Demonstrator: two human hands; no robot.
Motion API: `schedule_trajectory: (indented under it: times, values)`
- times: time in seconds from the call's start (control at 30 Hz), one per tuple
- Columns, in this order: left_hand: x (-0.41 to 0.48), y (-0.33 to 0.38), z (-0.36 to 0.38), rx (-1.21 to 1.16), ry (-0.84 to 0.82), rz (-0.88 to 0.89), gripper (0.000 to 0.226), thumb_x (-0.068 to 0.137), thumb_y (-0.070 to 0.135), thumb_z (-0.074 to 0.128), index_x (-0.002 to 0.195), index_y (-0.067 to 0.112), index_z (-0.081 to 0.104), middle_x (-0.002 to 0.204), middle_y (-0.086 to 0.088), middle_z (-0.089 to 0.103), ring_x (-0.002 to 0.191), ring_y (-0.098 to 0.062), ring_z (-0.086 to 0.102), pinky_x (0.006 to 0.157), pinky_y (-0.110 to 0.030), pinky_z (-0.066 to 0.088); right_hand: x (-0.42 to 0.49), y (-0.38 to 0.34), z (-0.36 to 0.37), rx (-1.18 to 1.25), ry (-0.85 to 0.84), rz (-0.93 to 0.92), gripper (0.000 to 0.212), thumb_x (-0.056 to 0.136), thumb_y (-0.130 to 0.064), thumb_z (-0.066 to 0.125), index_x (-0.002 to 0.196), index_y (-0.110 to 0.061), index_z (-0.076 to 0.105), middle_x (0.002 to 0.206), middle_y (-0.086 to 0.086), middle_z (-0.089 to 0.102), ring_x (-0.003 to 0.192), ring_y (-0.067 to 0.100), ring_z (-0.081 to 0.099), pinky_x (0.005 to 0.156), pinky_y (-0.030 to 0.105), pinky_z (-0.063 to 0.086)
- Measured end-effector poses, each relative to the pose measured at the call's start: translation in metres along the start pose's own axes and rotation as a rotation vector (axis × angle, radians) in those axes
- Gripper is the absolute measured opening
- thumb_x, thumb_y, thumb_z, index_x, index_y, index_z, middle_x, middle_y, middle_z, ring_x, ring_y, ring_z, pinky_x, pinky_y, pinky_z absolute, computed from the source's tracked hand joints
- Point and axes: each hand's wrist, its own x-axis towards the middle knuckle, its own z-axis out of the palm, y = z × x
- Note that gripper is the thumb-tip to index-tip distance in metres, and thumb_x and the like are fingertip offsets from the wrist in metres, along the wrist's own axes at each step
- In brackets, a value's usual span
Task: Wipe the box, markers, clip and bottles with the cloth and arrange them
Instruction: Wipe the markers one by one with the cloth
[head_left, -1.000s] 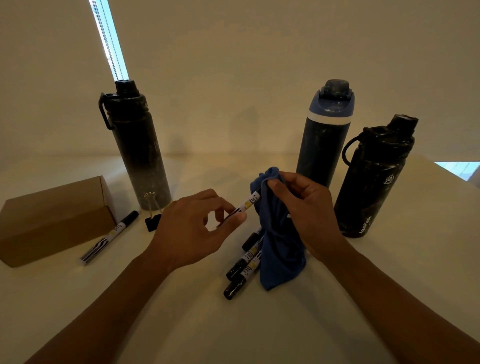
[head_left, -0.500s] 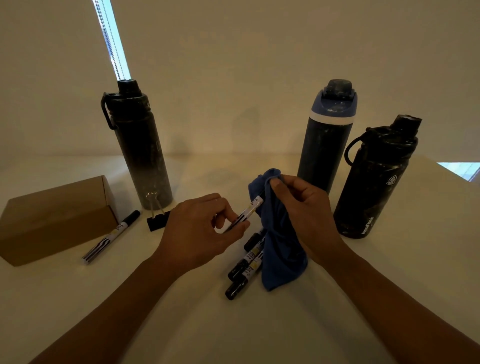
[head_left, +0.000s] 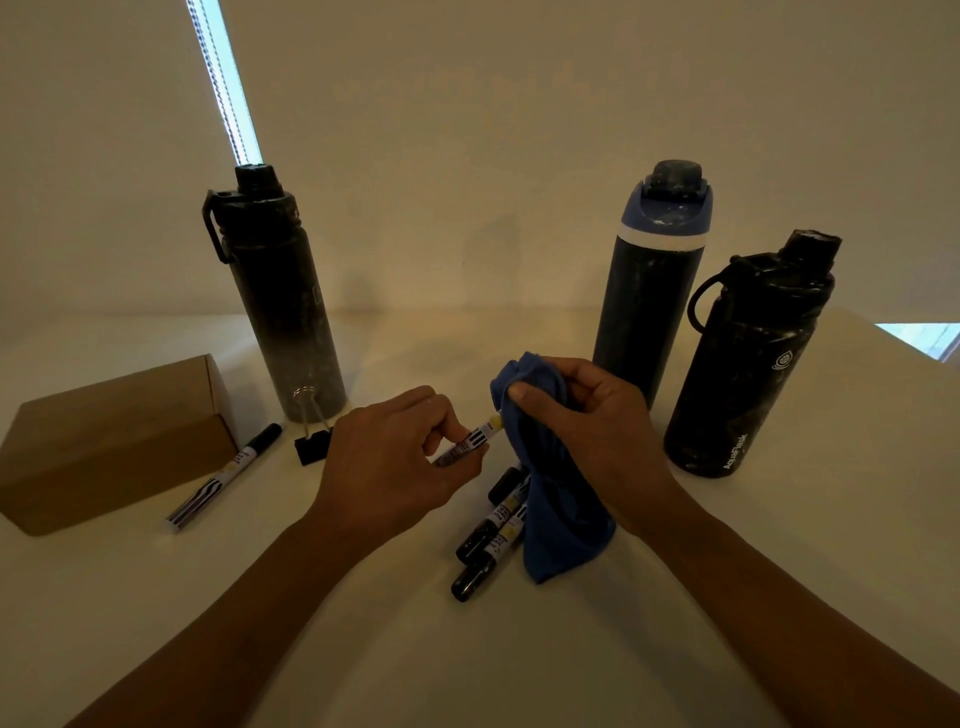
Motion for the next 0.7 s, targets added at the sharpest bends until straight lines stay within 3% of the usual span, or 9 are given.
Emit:
schedule_trajectory:
  times: [0.17,0.27,0.37,0.47,0.57,0.7]
  values:
    - [0.001,-0.0007,-0.0004,0.032,0.019,-0.007,0.03,0.086,0.053,0.07,0.075,0.027,0.064,0.064,0.014,0.043,0.052,-0.01,0.043,0.047,-0.037,0.046,0.0011,-0.0031,-0.0001,-0.021,0.053,0.025,0.013,0.103,-0.032,0.059,0.107,-0.032,0.072,0.093,-0.018,0.075,0.091,-0.001,0.071,0.081,0.021,0.06]
    - [0.0016,0.0008,0.0003,0.016,0.034,-0.023,0.03,0.085,0.052,0.074,0.074,0.027,0.064,0.063,0.012,0.045,0.052,-0.011,0.044,0.047,-0.039,0.046,0.0045,-0.0031,-0.0031,0.009,0.124,0.057,0.021,0.106,-0.038,0.051,0.104,-0.031,0.071,0.09,-0.012,0.074,0.087,0.007,0.071,0.082,0.031,0.062]
    - [0.0015,-0.0006,-0.0016,-0.028,0.048,-0.057,0.03,0.084,0.051,0.078,0.074,0.026,0.064,0.061,0.011,0.046,0.052,-0.012,0.044,0.048,-0.04,0.046,0.0055,-0.0042,-0.0046,0.117,0.112,0.096,0.023,0.105,-0.038,0.053,0.113,-0.027,0.072,0.1,-0.009,0.076,0.096,0.01,0.073,0.09,0.039,0.061]
    - [0.0016,-0.0025,-0.0033,-0.068,0.045,-0.104,0.029,0.083,0.049,0.082,0.075,0.026,0.066,0.058,0.011,0.048,0.051,-0.014,0.045,0.049,-0.039,0.046,0.0038,-0.006,-0.004,0.159,0.05,0.099,0.023,0.104,-0.037,0.055,0.117,-0.028,0.073,0.109,-0.01,0.076,0.105,0.009,0.071,0.095,0.037,0.059]
    - [0.0028,-0.0009,-0.0049,-0.093,0.052,-0.132,0.028,0.08,0.046,0.085,0.075,0.026,0.066,0.057,0.012,0.047,0.051,-0.016,0.046,0.049,-0.037,0.046,0.002,-0.0078,-0.0027,0.149,0.008,0.098,0.021,0.103,-0.035,0.058,0.116,-0.031,0.074,0.106,-0.01,0.077,0.102,0.009,0.072,0.09,0.033,0.06]
    - [0.0019,0.0057,-0.0054,-0.174,0.011,-0.186,0.027,0.078,0.049,0.085,0.074,0.029,0.066,0.055,0.01,0.049,0.05,-0.017,0.047,0.049,-0.037,0.047,0.0004,-0.0065,-0.0023,0.14,-0.041,0.086,0.02,0.099,-0.033,0.065,0.117,-0.029,0.074,0.105,-0.005,0.077,0.1,0.015,0.074,0.093,0.04,0.06]
